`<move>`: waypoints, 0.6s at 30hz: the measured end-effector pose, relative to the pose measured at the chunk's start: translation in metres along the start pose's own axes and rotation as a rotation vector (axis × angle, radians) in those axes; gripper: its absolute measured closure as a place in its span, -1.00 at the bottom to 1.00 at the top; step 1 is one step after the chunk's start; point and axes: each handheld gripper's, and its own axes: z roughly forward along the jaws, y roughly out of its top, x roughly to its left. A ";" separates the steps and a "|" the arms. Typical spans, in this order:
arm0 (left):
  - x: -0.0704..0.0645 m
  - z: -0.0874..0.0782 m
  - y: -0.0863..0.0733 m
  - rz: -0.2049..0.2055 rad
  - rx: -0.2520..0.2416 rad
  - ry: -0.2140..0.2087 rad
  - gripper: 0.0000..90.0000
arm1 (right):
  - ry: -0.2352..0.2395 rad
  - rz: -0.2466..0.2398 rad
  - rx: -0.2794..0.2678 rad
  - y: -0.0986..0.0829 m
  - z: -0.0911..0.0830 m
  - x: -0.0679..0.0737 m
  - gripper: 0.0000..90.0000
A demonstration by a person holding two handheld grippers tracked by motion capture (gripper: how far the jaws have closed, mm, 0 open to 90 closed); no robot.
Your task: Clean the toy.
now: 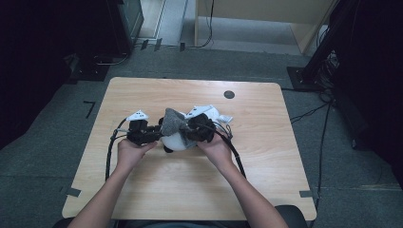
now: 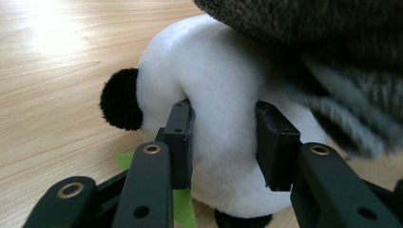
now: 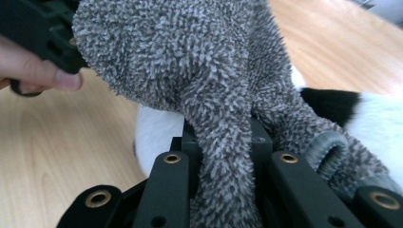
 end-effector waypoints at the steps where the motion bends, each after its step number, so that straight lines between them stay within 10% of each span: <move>1: 0.000 0.000 0.000 0.001 0.002 0.002 0.39 | -0.001 -0.006 0.005 -0.001 0.000 0.001 0.71; 18: 0.005 0.005 0.008 0.052 0.037 0.018 0.40 | 0.060 -0.006 0.076 -0.022 -0.004 -0.001 0.72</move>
